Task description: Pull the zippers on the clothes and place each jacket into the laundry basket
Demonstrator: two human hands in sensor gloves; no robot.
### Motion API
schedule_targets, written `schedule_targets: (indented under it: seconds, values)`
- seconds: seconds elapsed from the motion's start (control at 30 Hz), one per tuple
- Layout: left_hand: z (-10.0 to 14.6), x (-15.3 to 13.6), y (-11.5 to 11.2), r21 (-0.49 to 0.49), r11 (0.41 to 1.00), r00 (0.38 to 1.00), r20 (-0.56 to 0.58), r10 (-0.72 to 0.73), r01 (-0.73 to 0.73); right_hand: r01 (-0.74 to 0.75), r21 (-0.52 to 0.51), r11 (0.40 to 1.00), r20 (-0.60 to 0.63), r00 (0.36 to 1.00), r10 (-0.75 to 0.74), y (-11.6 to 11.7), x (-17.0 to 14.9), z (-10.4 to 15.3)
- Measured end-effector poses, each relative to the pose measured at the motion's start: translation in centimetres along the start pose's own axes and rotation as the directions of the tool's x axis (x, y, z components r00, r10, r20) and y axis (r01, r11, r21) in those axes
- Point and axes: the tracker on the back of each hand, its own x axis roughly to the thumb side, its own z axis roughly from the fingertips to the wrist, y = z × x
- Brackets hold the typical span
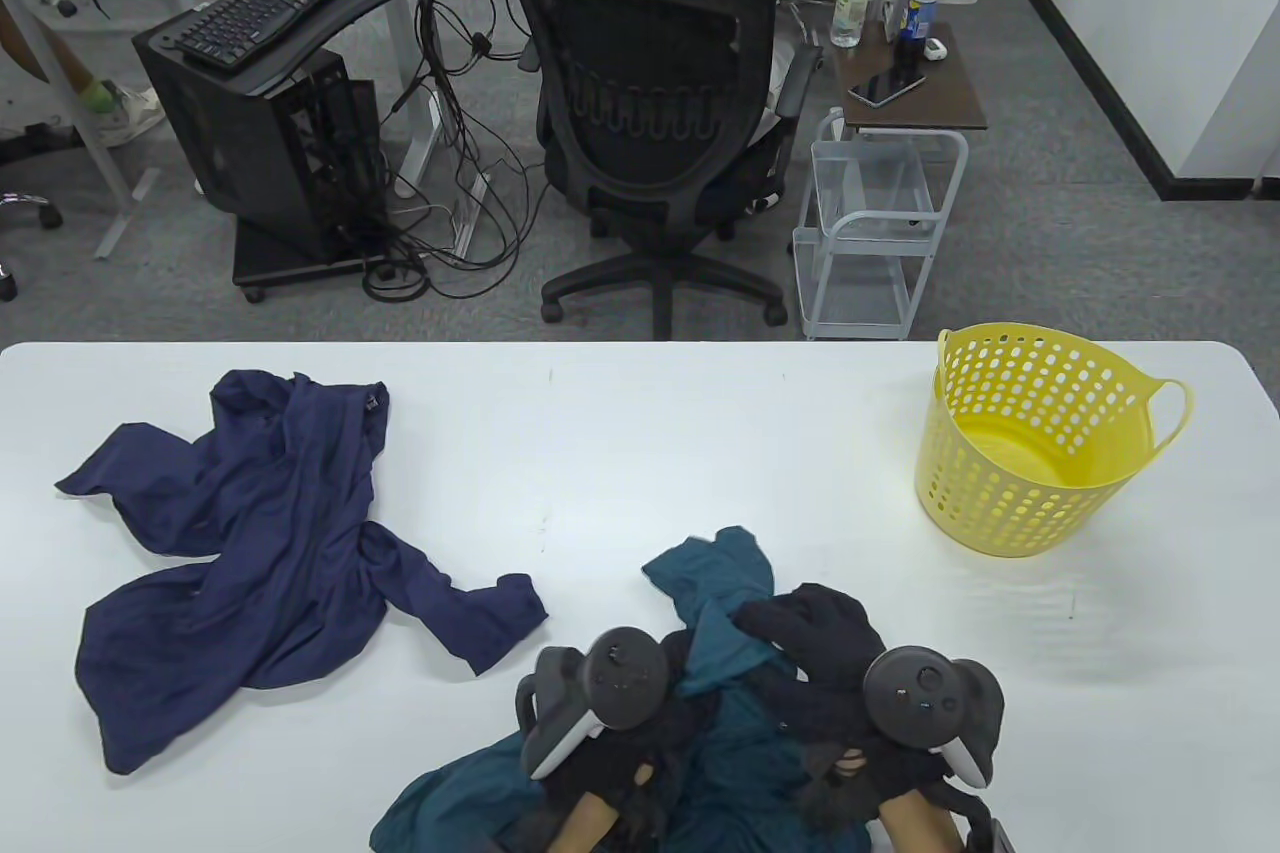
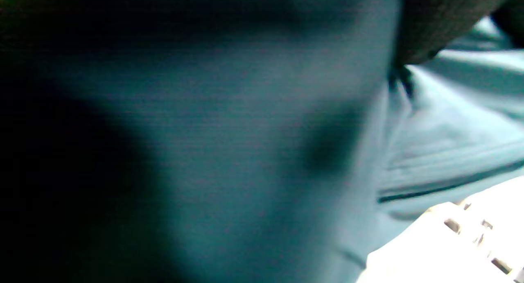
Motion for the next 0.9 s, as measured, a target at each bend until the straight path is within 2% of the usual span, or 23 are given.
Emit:
schedule_targets:
  seconds: [0.03,0.1,0.13,0.2,0.23,0.33,0.37,0.43,0.47,0.53,0.63,0.7,0.77,0.87,0.9]
  values:
    - [-0.1,-0.9,0.4,0.012,0.999,0.999,-0.029,0.043,-0.043,0.077,0.022,0.997,-0.107,0.991,-0.075,-0.1,-0.9,0.3]
    - [-0.1,-2.4,1.0,0.064,0.990,0.989,-0.074,0.130,-0.125,0.200,0.036,0.979,-0.187,0.964,-0.190,0.1,-1.7,0.7]
    - [-0.1,-3.1,1.4,0.084,0.980,0.977,-0.096,0.189,-0.182,0.239,0.096,0.966,-0.212,0.953,-0.215,0.4,-1.9,0.9]
    - [0.1,-3.9,1.8,0.117,0.955,0.952,-0.117,0.284,-0.271,0.238,0.308,0.921,-0.238,0.957,-0.168,1.6,-1.4,0.9]
    - [0.2,-4.1,2.0,0.124,0.944,0.940,-0.120,0.319,-0.304,0.240,0.371,0.897,-0.241,0.958,-0.157,2.2,-1.0,0.9]
    - [0.3,-3.8,1.6,0.074,0.932,0.929,-0.089,0.360,-0.354,0.286,0.439,0.852,-0.241,0.951,-0.195,4.5,0.1,0.6]
    - [0.3,-3.5,1.2,0.027,0.924,0.921,-0.071,0.382,-0.382,0.317,0.455,0.832,-0.250,0.942,-0.222,5.4,0.5,0.4]
    - [0.0,-3.1,0.2,-0.118,0.876,0.884,-0.051,0.465,-0.467,0.376,0.435,0.818,-0.278,0.920,-0.275,6.3,0.7,0.3]
    - [-0.1,-2.9,-0.3,-0.207,0.831,0.853,-0.048,0.519,-0.517,0.403,0.383,0.831,-0.308,0.904,-0.297,6.4,0.4,0.3]
    - [-0.3,-3.1,-0.6,-0.269,0.766,0.804,-0.062,0.592,-0.585,0.433,0.316,0.844,-0.329,0.884,-0.331,6.1,-0.2,0.1]
    - [-0.6,-4.1,-0.2,-0.277,0.731,0.773,-0.075,0.630,-0.624,0.487,0.306,0.818,-0.346,0.857,-0.381,4.4,-1.7,-0.2]
    - [-0.7,-4.8,0.4,-0.280,0.720,0.765,-0.097,0.637,-0.635,0.478,0.301,0.825,-0.342,0.862,-0.374,2.9,-2.5,-0.5]
    - [-0.7,-5.4,1.1,-0.256,0.738,0.777,-0.101,0.622,-0.624,0.416,0.329,0.848,-0.327,0.892,-0.311,1.5,-2.9,-1.0]
    - [-0.8,-6.3,1.9,-0.303,0.738,0.790,-0.100,0.604,-0.603,0.258,0.267,0.929,-0.304,0.937,-0.173,-1.3,-2.2,-2.2]
    - [-0.8,-6.3,2.0,-0.328,0.728,0.788,-0.099,0.607,-0.602,0.147,0.230,0.962,-0.285,0.955,-0.078,-2.5,-1.3,-2.8]
